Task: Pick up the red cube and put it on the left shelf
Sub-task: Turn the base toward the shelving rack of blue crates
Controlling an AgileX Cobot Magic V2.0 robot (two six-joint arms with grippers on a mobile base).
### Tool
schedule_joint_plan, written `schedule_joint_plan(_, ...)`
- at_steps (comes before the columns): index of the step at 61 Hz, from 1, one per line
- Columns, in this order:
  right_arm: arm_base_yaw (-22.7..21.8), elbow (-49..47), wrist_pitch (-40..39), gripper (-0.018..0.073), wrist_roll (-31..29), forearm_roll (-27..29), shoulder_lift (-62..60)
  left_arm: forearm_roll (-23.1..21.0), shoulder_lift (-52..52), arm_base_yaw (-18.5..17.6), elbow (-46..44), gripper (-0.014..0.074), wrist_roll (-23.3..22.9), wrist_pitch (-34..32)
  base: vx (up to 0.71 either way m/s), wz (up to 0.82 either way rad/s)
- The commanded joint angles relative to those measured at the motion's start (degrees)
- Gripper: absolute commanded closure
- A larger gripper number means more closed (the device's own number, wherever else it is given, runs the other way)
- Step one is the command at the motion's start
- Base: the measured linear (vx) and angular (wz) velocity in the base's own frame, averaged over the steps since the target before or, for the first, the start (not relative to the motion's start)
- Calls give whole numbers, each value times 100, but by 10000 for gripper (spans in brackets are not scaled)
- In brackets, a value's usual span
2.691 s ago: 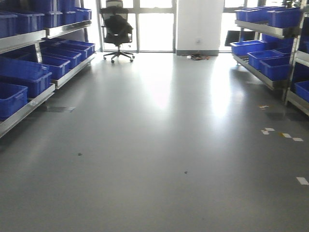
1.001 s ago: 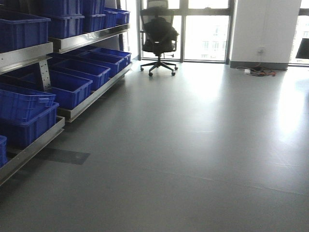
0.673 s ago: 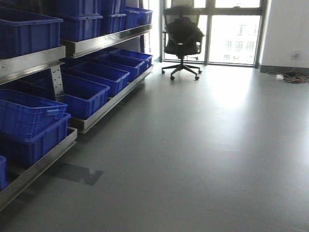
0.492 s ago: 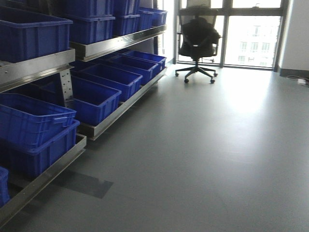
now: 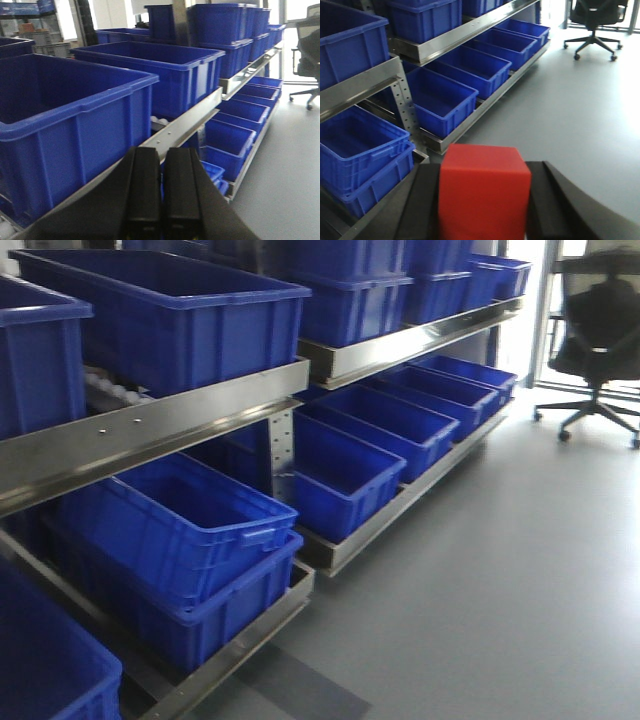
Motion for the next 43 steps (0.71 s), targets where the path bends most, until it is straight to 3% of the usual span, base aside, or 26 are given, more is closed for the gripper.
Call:
schedule_joint_plan(1, -41, -162, -519, 503, -14, -47, 68, -11, 46, -35, 126, 491, 11, -480, 54, 67)
schedule_joint_plan(25, -41, -162, -519, 503, -14, -47, 68, -11, 46, -35, 126, 491, 11, -480, 47, 64)
schedule_joint_plan(43, -41, -162, -519, 503, -14, -47, 68, -11, 46, -35, 126, 491, 11, -480, 22, 72)
